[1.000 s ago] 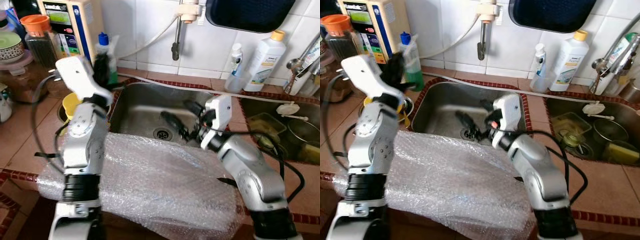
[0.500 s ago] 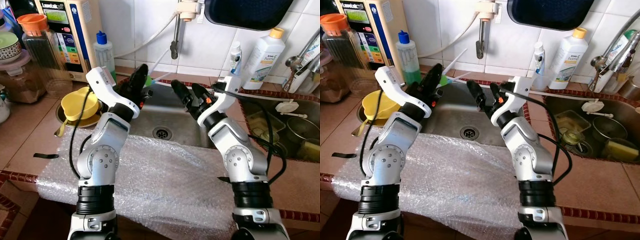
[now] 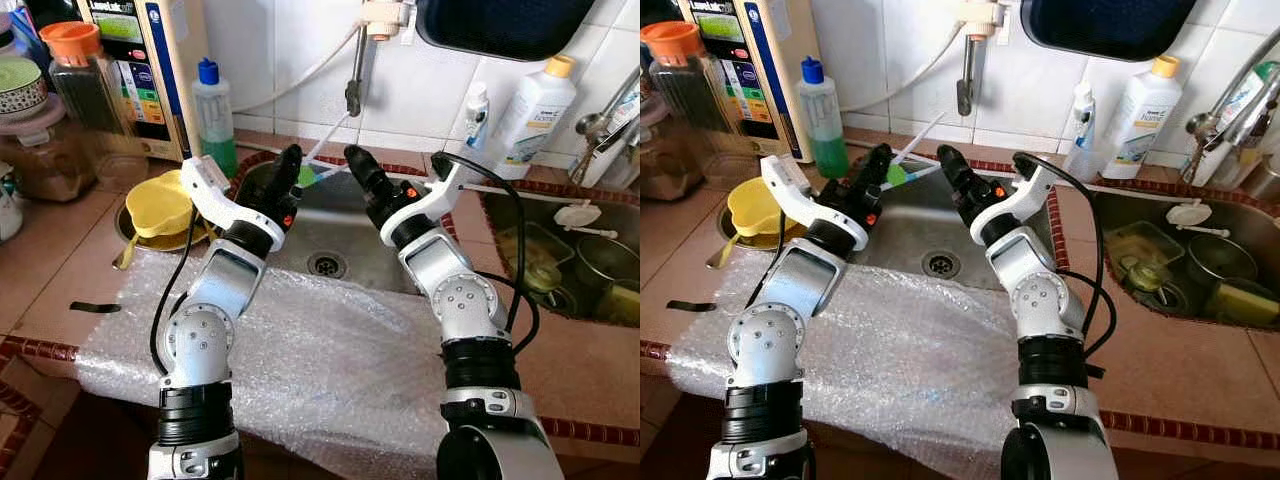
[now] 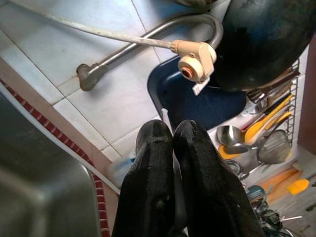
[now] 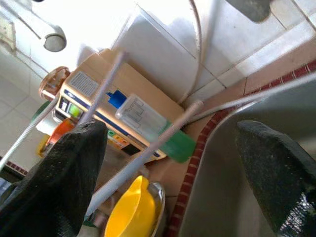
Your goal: Kitchen organization
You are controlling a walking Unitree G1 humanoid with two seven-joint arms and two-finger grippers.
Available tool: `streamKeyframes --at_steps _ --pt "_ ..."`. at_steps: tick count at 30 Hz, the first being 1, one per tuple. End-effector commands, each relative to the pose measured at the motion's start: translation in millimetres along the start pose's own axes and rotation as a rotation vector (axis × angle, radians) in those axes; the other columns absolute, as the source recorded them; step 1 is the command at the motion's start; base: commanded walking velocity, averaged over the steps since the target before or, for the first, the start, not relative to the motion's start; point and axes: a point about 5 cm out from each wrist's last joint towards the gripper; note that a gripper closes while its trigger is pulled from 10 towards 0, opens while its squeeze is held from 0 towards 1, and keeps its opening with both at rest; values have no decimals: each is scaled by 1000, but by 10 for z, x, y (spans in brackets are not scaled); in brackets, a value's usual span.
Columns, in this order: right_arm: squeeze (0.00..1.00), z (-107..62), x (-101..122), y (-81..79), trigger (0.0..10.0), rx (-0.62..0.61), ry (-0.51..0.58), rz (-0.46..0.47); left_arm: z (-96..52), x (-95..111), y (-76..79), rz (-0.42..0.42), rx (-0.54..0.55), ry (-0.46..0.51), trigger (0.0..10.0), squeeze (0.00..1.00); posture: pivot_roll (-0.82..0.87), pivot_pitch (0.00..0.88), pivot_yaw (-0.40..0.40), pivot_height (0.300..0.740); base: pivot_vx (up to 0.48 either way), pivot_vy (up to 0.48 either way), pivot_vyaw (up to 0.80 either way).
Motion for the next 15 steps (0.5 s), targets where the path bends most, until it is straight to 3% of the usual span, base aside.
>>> streamKeyframes --at_steps 1,15 --pt "0 86 -60 -146 10000 37 -15 62 40 -132 120 -47 -36 -19 9882 0 36 5 -74 740 0 0 0" --pt "0 198 -174 -299 10000 98 -54 151 25 -259 136 -84 -33 -55 10000 0 41 10 -89 740 0 0 0"
Point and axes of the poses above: a point about 5 cm out from each wrist's last joint towards the gripper, its own z axis pointing out of the wrist towards the gripper, its own x axis along the axis of the wrist's last joint, y = z × x, and after that the axes turned 13 degrees about -z, right-handed
